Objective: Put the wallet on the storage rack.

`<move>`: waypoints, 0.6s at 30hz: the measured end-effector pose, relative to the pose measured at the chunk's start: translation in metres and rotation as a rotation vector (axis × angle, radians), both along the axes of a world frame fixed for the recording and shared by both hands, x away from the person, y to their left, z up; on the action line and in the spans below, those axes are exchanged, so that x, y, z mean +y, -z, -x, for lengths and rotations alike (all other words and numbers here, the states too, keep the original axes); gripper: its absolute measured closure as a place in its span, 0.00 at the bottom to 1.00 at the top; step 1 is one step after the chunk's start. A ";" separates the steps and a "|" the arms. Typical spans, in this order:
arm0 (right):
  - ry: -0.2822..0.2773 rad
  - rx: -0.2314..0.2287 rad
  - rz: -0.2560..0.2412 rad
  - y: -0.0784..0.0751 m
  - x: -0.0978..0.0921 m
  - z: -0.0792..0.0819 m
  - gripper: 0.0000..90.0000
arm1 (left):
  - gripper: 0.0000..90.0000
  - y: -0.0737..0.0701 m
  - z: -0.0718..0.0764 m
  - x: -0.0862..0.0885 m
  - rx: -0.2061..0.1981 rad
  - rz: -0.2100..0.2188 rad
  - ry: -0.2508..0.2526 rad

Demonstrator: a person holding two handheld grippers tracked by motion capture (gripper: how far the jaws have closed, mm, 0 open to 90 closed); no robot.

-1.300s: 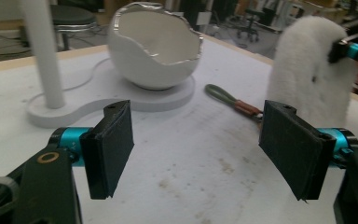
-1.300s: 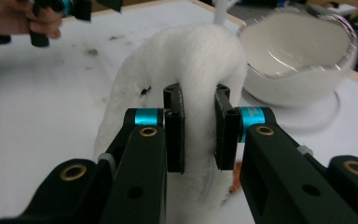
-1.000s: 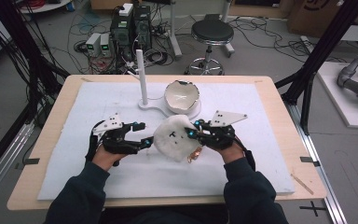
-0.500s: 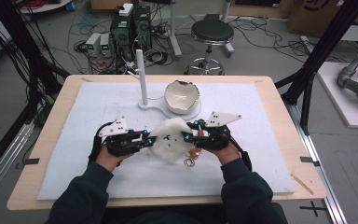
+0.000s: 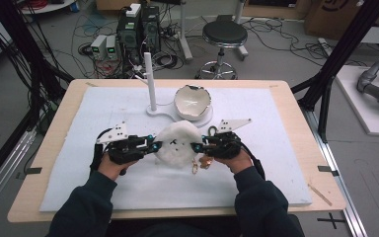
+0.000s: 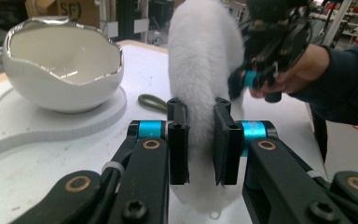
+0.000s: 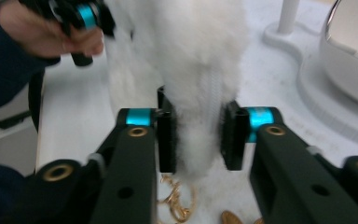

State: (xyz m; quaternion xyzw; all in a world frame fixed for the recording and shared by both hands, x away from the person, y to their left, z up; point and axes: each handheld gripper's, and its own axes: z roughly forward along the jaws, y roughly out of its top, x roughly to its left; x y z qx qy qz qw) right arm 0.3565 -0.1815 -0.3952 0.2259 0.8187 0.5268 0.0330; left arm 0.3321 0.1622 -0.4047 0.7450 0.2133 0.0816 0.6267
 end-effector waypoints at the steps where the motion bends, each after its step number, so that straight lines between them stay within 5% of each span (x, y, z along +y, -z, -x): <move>1: 0.000 0.000 0.000 0.000 0.000 0.000 0.83 | 0.86 0.001 0.000 -0.001 0.008 -0.011 0.001; 4: 0.030 -0.057 0.008 -0.006 0.000 0.003 0.86 | 0.86 0.005 -0.002 -0.005 0.043 -0.066 -0.001; 9: 0.058 -0.141 0.060 -0.013 0.006 0.007 0.87 | 0.79 0.008 -0.004 -0.003 0.082 -0.087 -0.050; 12: 0.075 -0.175 0.071 -0.018 0.008 0.006 0.87 | 0.66 0.009 -0.007 0.007 0.099 -0.099 -0.161; 18: 0.090 -0.232 0.087 -0.040 0.010 -0.006 0.87 | 0.49 0.008 -0.014 0.050 0.093 -0.036 -0.341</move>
